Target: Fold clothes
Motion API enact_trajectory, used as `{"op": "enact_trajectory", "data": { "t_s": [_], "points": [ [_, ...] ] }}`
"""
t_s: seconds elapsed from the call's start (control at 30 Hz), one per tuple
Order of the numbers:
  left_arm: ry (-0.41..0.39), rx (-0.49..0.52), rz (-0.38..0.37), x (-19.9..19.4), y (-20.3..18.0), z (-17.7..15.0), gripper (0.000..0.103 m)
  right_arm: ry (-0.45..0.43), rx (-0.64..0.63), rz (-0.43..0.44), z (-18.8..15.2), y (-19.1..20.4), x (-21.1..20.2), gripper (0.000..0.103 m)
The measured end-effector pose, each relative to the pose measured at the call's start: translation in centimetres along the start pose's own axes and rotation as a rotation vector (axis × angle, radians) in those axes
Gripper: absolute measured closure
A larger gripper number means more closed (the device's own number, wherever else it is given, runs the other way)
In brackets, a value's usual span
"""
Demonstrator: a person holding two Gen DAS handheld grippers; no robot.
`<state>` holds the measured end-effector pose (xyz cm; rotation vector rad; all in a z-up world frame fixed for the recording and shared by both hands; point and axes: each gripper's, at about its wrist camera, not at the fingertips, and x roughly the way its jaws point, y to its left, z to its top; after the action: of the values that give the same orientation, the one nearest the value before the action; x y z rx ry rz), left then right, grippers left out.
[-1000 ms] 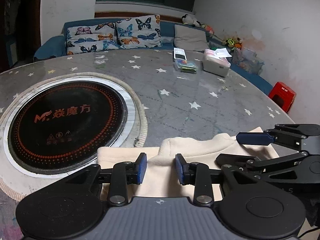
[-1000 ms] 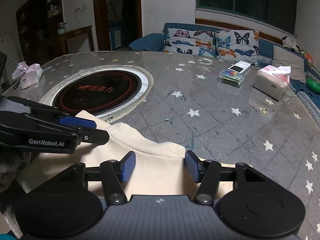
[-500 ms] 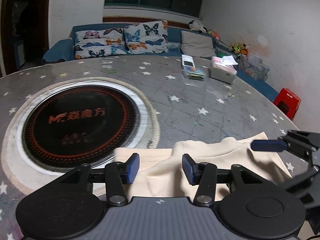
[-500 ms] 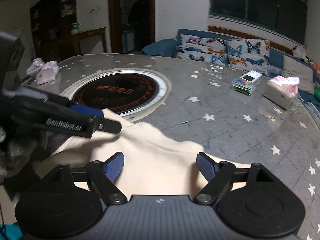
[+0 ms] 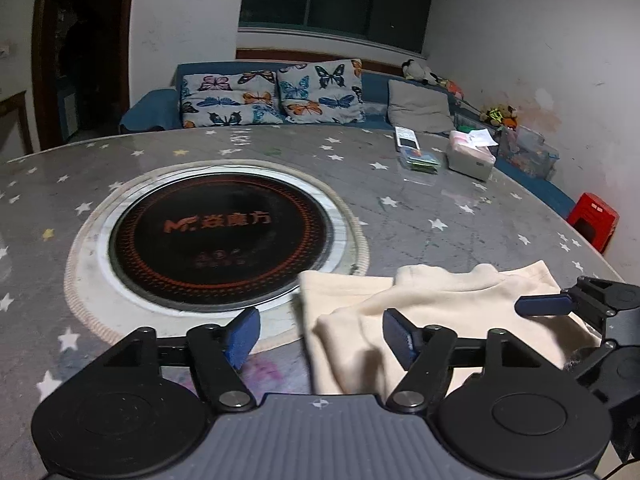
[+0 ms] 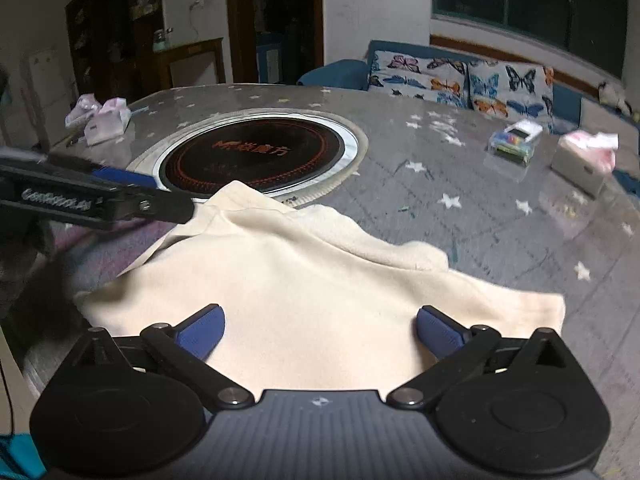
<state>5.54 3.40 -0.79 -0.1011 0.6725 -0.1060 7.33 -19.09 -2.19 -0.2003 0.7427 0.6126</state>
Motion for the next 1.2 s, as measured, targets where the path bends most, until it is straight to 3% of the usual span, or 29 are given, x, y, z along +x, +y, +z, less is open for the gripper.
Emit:
{"op": "enact_trajectory", "data": {
  "t_s": [0.6,0.9,1.2],
  "points": [
    [-0.055,-0.051,0.016,-2.0,2.0,-0.6,0.000,0.004,0.018,-0.006,0.1,0.1,0.4,0.000],
    [-0.066,-0.100,0.063,-2.8,3.8,-0.7,0.000,0.004,-0.001,-0.003,0.5,0.4,-0.2,0.000],
    [-0.046,-0.085,0.068,-2.7,3.5,-1.2,0.000,-0.023,-0.148,0.036,0.9,4.0,-1.8,0.000]
  ]
}}
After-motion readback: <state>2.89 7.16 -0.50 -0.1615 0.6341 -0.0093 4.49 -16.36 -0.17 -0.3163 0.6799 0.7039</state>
